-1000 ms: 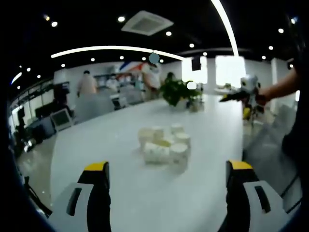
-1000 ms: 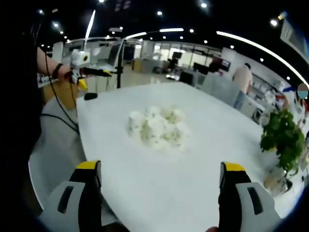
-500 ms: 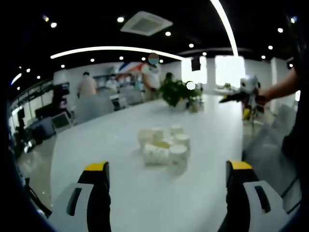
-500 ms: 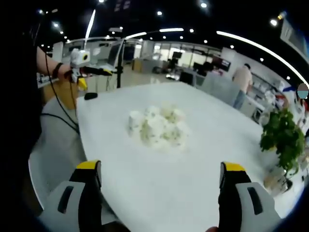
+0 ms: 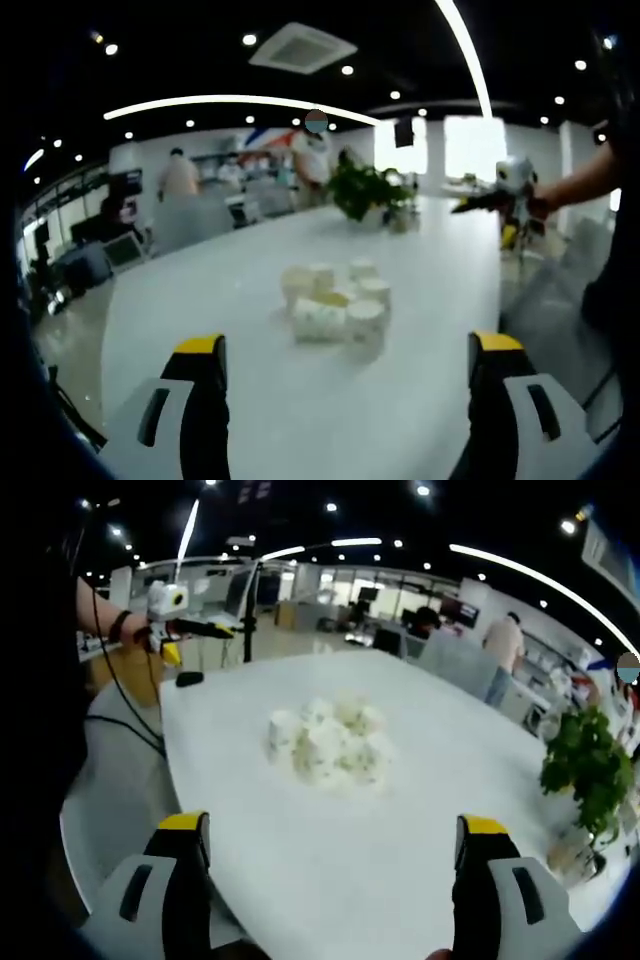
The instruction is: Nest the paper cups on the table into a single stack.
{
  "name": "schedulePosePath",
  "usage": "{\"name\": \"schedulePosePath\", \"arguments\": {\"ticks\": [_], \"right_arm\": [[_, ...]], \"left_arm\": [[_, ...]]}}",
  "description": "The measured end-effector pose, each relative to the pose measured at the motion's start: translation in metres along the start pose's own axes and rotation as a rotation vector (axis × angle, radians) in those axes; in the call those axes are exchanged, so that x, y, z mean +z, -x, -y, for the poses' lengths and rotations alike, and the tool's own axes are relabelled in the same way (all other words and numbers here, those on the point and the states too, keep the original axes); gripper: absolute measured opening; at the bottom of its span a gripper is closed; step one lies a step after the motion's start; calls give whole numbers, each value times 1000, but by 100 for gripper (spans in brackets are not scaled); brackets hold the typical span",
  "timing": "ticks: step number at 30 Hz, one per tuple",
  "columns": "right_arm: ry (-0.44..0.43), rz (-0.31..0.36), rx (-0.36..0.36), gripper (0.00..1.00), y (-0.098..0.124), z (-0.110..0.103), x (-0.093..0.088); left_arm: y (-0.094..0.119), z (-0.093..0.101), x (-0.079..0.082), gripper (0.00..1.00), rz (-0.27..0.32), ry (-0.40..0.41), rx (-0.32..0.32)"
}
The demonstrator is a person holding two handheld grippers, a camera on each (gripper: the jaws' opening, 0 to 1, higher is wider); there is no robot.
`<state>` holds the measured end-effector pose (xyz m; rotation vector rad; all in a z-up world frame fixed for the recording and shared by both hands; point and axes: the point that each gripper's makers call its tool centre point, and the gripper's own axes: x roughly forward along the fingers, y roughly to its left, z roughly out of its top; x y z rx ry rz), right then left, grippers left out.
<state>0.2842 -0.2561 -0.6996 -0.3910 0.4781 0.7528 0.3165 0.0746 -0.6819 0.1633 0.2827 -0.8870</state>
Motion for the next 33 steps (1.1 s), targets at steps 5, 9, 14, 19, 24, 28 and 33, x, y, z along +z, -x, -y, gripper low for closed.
{"name": "schedulePosePath", "arguments": {"ticks": [5,9,14,19,24,28,33], "right_arm": [[6,1,1,100,-1,2,3],[14,2,5,100,-3,1,7],[23,6,10,100,-5,1,11],[28,6,15,100,-6,1,11],[26,8,21,100,-9,-1,13],[29,13,27,100,-12,-4,16],[30,16,32,100,-16,-5,18]], "left_arm": [[1,-2,0,98,-1,-3,2],[1,-3,2,98,3,-5,4],[0,-2,1,98,1,-3,4],[0,-1,-1,98,0,2,1],[1,-3,1,98,9,5,10],[2,-4,2,98,11,4,14],[3,-4,2,98,10,4,17]]}}
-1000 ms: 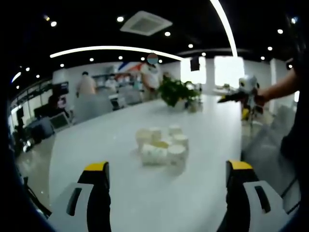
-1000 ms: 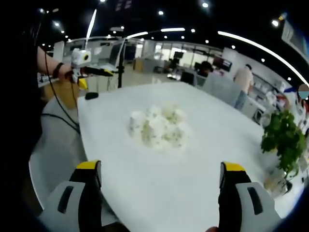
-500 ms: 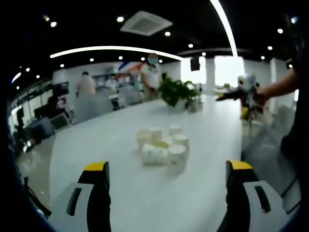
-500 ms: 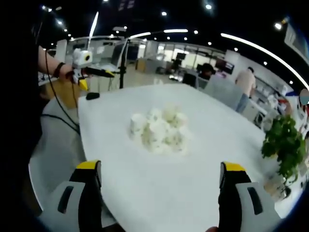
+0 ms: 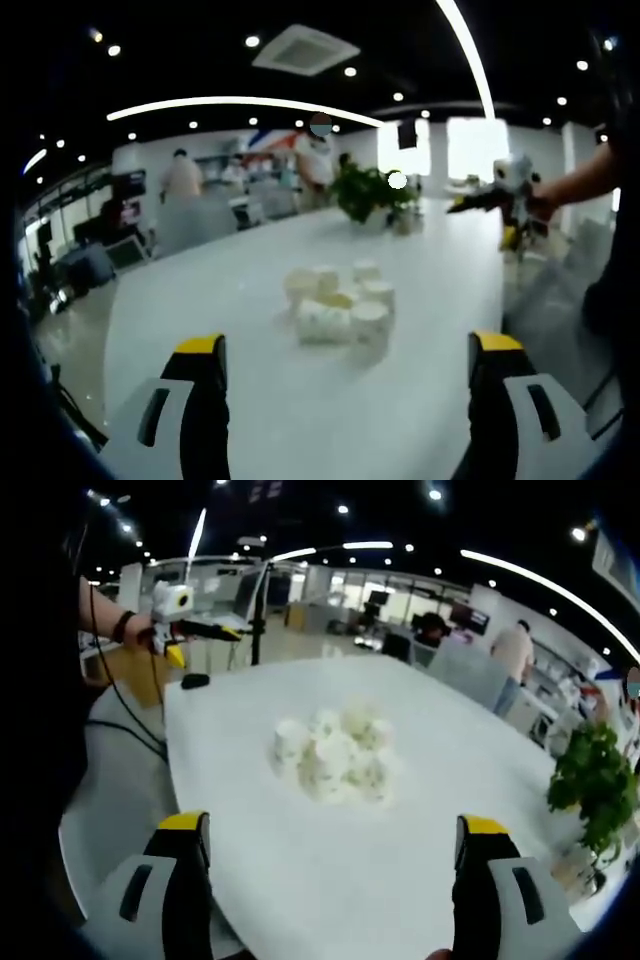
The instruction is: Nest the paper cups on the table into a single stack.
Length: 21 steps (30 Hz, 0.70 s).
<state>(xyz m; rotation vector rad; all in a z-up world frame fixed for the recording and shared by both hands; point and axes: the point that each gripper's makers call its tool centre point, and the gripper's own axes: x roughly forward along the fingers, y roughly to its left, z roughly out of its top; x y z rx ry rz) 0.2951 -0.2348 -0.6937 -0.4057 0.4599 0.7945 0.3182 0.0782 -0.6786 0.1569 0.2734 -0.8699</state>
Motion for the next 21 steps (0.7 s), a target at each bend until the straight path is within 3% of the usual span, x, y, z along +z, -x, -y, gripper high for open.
{"name": "schedulePosePath", "arguments": {"ticks": [10,21], "right_arm": [[-13,12,24,100,-17,3,5],[-13,4,45,94,-38,22,6]], "left_arm": [[-2,5,2,98,1,-11,1],[-3,14,-4,98,-13,3,8]]}}
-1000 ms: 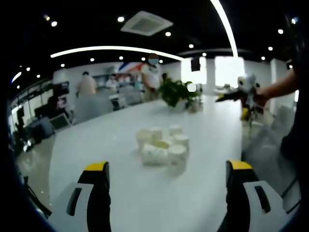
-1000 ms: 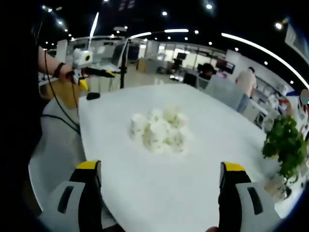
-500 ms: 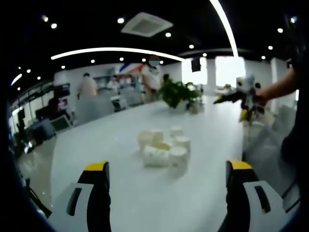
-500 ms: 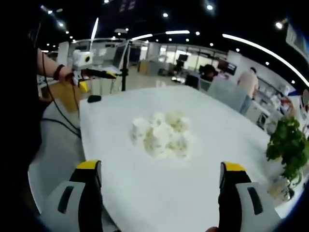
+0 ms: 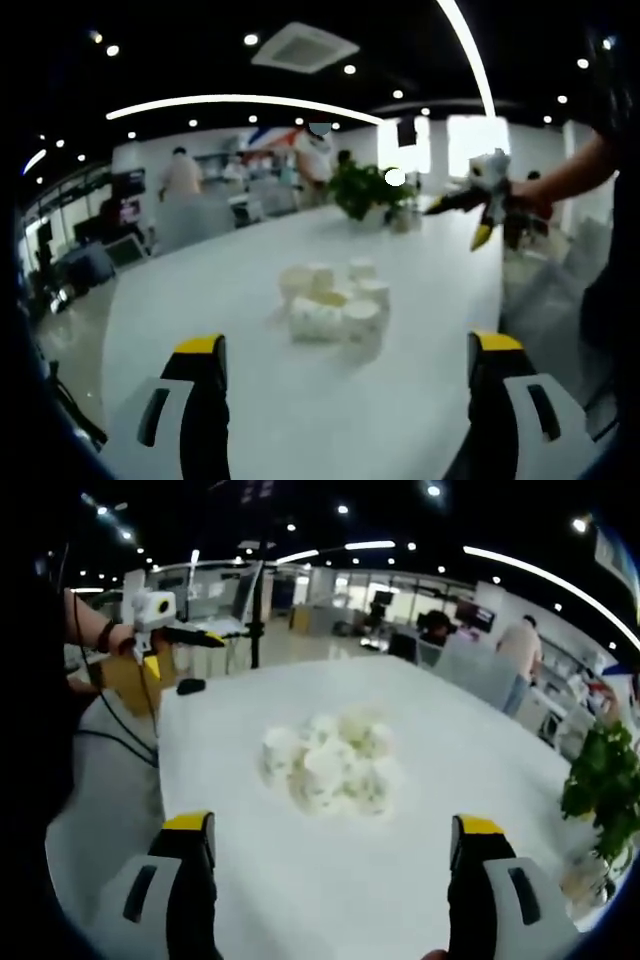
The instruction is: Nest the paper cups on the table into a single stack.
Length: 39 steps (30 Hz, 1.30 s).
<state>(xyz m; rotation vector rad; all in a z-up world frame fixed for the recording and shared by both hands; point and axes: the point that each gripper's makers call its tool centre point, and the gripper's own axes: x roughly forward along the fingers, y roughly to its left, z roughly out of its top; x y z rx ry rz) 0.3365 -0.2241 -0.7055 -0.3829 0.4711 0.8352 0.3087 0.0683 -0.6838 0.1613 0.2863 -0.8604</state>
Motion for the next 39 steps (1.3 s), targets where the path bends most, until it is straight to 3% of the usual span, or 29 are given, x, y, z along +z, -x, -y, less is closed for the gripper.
{"name": "schedulePosePath", "arguments": {"ticks": [10,15,33,39], "right_arm": [[16,-37,32,85,-13,14,-7],[24,-43,32,84,-20,23,-4],[78,-63,111,78,-54,25,4],[86,-71,124,76,-67,36,4]], "left_arm": [[1,6,-2,98,1,15,13],[2,8,-2,98,-3,11,17],[4,13,-3,98,-11,15,38],[4,15,-6,98,-13,31,51]]}}
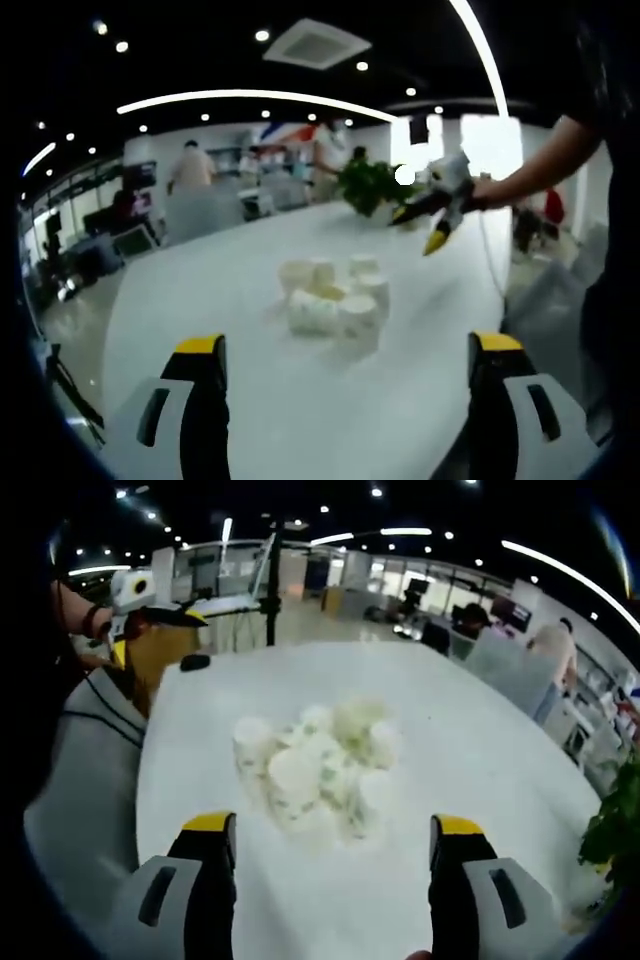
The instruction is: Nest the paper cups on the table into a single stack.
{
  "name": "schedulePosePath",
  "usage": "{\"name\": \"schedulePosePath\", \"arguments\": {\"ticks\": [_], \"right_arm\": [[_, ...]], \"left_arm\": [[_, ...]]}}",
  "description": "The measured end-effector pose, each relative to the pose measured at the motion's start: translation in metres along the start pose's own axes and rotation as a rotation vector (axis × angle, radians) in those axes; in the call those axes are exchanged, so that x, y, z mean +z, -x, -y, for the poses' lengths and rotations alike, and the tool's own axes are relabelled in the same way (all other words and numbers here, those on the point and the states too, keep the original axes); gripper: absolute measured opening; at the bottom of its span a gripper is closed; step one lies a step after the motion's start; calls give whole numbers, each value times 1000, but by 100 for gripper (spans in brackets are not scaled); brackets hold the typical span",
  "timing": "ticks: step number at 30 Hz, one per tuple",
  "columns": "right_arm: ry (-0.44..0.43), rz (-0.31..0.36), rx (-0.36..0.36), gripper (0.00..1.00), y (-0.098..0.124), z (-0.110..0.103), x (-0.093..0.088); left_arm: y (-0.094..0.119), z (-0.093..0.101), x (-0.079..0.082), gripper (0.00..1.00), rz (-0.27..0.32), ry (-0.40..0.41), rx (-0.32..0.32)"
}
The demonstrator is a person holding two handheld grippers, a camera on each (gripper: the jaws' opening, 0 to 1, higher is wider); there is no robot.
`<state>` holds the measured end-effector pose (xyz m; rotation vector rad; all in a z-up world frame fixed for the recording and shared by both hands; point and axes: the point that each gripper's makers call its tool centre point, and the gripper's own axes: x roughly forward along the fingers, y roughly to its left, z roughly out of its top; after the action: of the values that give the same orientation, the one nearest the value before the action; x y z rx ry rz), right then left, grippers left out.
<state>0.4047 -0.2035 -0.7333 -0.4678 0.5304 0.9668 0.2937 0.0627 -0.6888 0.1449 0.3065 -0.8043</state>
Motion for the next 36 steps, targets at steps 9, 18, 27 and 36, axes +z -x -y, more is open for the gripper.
{"name": "schedulePosePath", "arguments": {"ticks": [9,18,27,36], "right_arm": [[-21,-7,3,74,-14,21,0],[-5,-49,43,70,-32,32,-5],[11,-65,72,65,-44,36,-8],[15,-77,88,61,-54,40,-10]], "left_arm": [[3,-3,-1,98,-9,10,26],[7,-6,-4,98,-20,26,42],[11,-7,-2,98,-18,25,64],[13,-10,-2,98,-23,23,79]]}}
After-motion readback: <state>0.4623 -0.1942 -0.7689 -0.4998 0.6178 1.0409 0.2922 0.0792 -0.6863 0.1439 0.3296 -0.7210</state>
